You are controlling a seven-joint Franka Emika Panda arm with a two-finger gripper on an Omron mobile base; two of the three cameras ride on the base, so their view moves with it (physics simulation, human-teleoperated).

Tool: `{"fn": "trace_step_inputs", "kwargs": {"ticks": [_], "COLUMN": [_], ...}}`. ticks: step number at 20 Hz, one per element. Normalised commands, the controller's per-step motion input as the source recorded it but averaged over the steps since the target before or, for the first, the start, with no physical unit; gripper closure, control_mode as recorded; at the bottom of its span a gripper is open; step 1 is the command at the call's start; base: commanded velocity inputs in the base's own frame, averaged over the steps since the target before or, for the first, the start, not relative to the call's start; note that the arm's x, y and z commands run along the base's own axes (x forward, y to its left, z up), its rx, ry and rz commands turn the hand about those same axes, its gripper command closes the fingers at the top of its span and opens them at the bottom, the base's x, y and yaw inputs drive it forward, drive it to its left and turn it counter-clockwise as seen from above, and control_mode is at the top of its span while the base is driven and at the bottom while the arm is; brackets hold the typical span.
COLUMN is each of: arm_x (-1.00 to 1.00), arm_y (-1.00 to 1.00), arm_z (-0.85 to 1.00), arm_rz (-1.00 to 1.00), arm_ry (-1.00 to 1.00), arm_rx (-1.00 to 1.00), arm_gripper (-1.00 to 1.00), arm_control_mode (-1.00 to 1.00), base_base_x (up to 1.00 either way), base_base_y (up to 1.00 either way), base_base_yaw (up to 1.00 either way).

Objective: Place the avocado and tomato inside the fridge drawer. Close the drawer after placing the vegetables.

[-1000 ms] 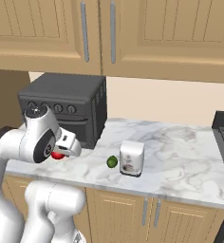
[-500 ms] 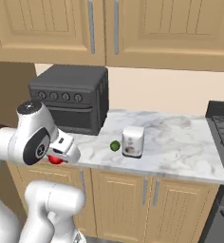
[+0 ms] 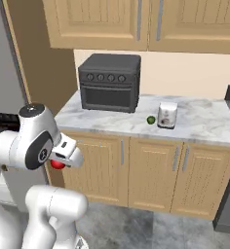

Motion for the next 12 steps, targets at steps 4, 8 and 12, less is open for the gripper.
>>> {"fn": "trace_step_inputs", "kwargs": {"ticks": [4,8,12], "arm_x": [0.0,0.0,0.0], "arm_y": [0.0,0.0,0.0], "arm_z": [0.0,0.0,0.0], "arm_rz": [0.0,0.0,0.0], "arm_ry": [0.0,0.0,0.0], "arm_rx": [0.0,0.0,0.0], "arm_gripper": [1.0,1.0,1.0], "arm_control_mode": [1.0,1.0,1.0], "base_base_x": [-0.86,-0.23,-0.02], "base_base_y": [1.0,1.0,0.82], "base_base_yaw": [0.15,0.2,0.2]}}
